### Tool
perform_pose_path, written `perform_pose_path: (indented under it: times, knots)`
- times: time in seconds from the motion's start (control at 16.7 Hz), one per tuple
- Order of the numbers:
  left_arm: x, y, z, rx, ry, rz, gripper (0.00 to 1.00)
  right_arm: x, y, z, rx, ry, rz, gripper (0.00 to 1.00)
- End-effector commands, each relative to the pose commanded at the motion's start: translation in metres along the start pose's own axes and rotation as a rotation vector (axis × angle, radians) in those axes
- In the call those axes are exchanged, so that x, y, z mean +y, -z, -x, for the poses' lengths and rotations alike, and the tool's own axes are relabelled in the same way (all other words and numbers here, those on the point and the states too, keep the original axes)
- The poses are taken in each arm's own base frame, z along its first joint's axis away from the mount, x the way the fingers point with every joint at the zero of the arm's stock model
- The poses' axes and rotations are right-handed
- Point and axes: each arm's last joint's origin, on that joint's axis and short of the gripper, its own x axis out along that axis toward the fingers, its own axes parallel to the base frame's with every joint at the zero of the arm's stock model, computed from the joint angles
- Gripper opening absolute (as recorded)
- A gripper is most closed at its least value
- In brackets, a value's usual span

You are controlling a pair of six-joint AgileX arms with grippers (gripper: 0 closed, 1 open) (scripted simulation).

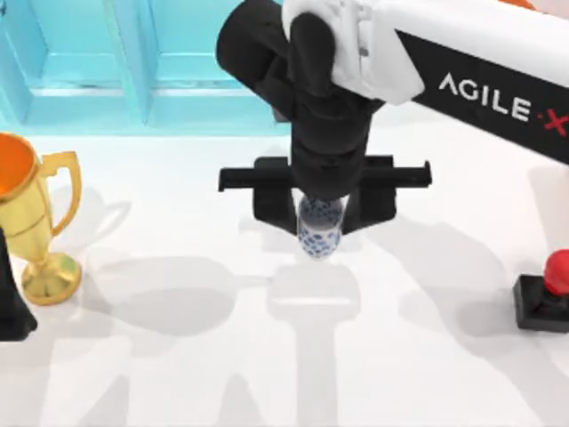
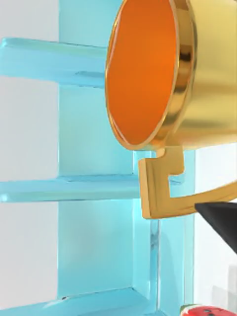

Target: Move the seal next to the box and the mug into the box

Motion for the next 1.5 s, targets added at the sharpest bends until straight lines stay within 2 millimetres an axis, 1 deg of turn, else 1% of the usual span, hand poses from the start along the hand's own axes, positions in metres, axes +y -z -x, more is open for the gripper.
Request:
perform_pose_path:
  times: [0.24,0.3,0.42,0.54,0.6,0.72,0.84,0.9,1.02,1.2,1.5]
  knots:
    - [0.000,0.000,0.000,0.000,0.000,0.000,1.00,0.002,0.001,0.000,-0.002,-0.002,0.002,0.00]
    - [0.000,0.000,0.000,0.000,0.000,0.000,1.00,-0.001,-0.001,-0.001,0.001,0.000,0.003,0.00]
    - [0.000,0.000,0.000,0.000,0.000,0.000,1.00,-0.018,-0.010,-0.001,0.012,0.007,0.003,0.00]
    - [0.000,0.000,0.000,0.000,0.000,0.000,1.00,-0.050,-0.025,-0.001,0.021,0.009,0.002,0.00]
    - [0.000,0.000,0.000,0.000,0.000,0.000,1.00,-0.070,-0.033,0.000,0.023,0.009,0.001,0.00]
    - [0.000,0.000,0.000,0.000,0.000,0.000,1.00,-0.119,-0.048,0.002,0.026,0.007,0.002,0.00]
    - [0.000,0.000,0.000,0.000,0.000,0.000,1.00,-0.164,-0.056,0.003,0.028,0.006,0.000,0.00]
    - [0.000,0.000,0.000,0.000,0.000,0.000,1.00,-0.183,-0.057,0.004,0.029,0.005,-0.001,0.00]
    - [0.000,0.000,0.000,0.000,0.000,0.000,1.00,-0.217,-0.055,0.006,0.029,0.003,0.001,0.00]
    - [0.000,0.000,0.000,0.000,0.000,0.000,1.00,-0.272,-0.045,0.007,0.030,0.003,0.005,0.00]
    - [0.000,0.000,0.000,0.000,0.000,0.000,1.00,-0.345,-0.014,0.010,0.018,-0.002,0.003,0.00]
